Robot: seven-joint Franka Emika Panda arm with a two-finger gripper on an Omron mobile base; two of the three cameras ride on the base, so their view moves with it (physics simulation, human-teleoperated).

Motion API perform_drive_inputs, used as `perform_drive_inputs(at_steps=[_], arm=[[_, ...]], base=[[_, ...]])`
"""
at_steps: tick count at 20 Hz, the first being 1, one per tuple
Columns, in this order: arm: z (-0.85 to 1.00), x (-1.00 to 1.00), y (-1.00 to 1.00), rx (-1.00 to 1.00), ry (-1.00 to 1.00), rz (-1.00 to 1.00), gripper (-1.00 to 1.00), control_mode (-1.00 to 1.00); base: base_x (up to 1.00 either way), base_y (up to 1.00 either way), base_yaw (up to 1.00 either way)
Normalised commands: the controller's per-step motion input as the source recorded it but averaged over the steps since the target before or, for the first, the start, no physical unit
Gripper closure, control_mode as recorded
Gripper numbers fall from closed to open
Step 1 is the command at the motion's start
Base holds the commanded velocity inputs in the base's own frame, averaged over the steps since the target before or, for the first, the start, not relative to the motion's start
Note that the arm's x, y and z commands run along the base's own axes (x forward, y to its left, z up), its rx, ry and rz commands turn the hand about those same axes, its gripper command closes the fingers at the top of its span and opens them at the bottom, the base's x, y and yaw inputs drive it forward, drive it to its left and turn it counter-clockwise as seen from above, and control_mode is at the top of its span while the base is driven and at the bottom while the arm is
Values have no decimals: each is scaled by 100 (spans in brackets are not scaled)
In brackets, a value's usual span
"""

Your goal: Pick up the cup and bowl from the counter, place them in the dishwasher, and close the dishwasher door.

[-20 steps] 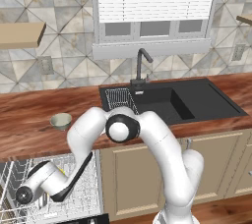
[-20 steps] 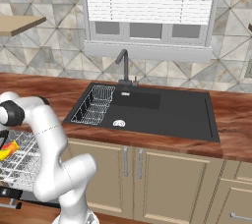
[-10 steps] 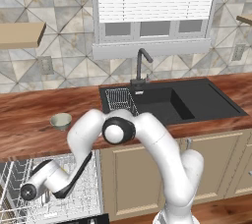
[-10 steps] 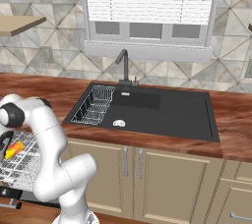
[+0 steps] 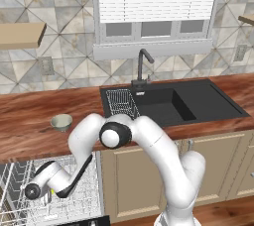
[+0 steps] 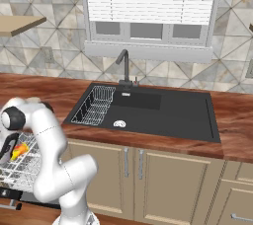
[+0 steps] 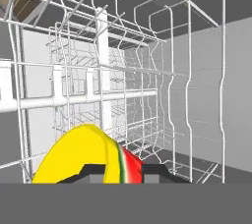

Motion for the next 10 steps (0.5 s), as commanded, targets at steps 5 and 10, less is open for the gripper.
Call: perform_drive_inputs(at_steps=[5, 10], arm=[[-36, 10, 1, 0, 0, 2, 100, -100], [-33, 0, 17, 0, -1, 1, -100, -100]], base=[[0, 0, 0], [0, 0, 0]])
